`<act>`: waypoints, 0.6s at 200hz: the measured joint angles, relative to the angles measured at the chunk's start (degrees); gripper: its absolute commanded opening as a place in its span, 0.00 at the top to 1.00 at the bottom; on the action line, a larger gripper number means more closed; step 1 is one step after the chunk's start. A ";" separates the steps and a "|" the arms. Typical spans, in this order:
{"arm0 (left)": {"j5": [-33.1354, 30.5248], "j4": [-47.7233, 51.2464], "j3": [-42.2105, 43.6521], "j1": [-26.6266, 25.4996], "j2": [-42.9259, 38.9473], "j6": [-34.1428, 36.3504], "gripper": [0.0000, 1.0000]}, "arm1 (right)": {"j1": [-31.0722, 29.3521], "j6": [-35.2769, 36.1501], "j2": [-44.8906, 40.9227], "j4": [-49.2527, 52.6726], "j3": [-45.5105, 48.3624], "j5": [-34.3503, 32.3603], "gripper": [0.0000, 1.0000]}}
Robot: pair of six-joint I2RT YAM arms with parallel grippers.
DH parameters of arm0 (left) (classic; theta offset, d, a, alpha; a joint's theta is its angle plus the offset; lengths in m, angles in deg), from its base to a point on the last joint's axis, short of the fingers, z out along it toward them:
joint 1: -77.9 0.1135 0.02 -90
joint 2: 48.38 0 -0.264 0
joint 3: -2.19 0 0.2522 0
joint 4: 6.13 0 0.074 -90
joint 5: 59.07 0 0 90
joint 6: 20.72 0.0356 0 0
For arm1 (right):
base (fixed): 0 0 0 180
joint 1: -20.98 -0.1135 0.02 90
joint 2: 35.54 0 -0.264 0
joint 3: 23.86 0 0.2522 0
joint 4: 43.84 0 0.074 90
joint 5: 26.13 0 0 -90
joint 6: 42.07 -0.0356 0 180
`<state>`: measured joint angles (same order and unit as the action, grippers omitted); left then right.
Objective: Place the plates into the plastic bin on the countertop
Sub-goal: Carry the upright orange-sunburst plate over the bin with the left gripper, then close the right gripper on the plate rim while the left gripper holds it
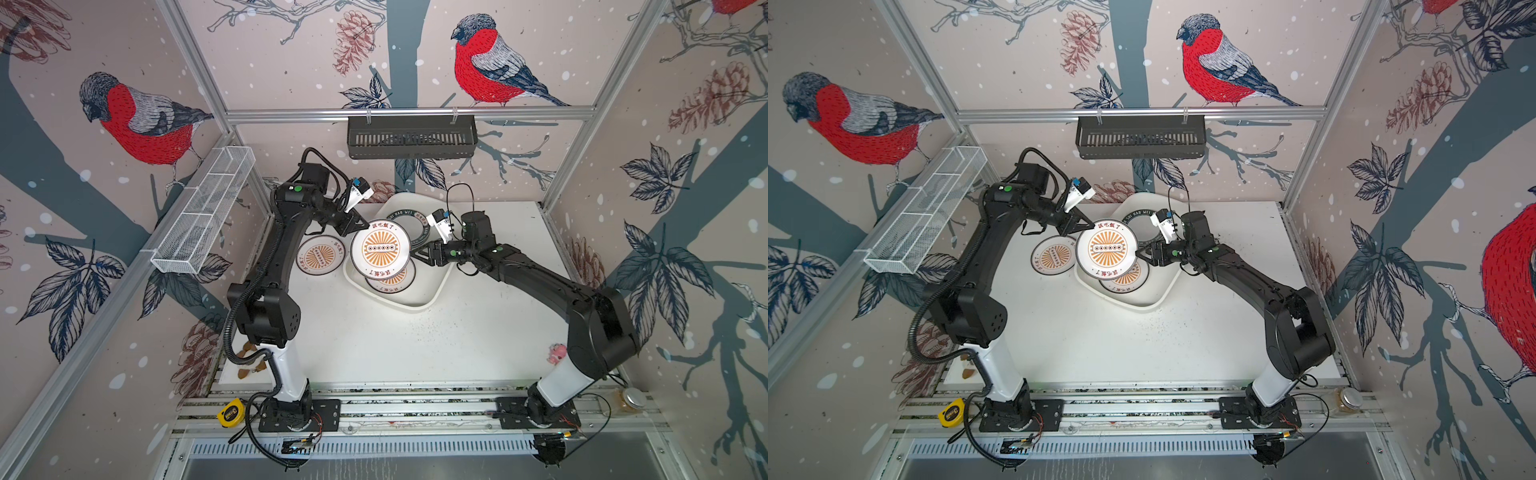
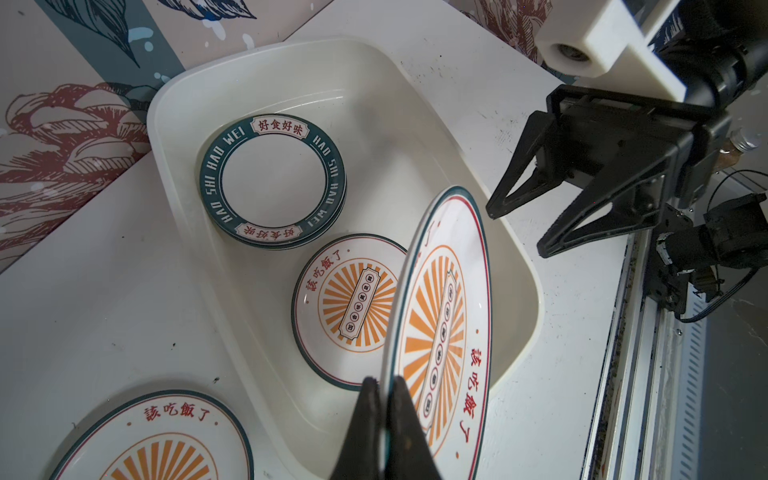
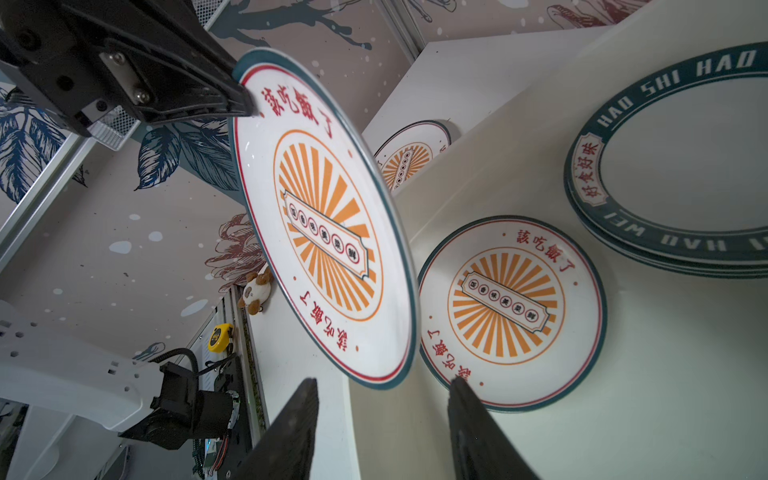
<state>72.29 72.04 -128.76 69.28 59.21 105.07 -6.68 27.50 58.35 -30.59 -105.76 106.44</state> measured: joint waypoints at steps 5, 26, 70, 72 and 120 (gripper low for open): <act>0.31 -0.02 -0.33 -0.22 0.13 -0.35 1.00 | 0.11 -0.02 0.00 -0.02 0.02 -0.15 0.49; 1.14 -0.22 -1.40 -0.46 0.61 -1.29 1.00 | 0.15 -0.02 0.31 -0.44 0.02 -0.42 0.50; 2.32 -0.61 -2.03 -0.81 0.90 -2.36 1.00 | 1.11 -0.44 0.48 -2.32 0.44 0.35 0.57; 2.34 -0.61 -2.03 -0.85 0.90 -2.36 1.00 | 1.14 -0.44 0.48 -2.47 0.46 0.42 0.57; 2.97 -0.79 -1.84 -1.38 0.68 -2.86 1.00 | 1.81 -2.14 0.90 -5.55 0.87 3.52 0.67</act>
<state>75.26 71.25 -130.59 67.90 59.89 102.21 -4.87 25.36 59.24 -36.14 -104.88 109.96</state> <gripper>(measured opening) 0.080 0.336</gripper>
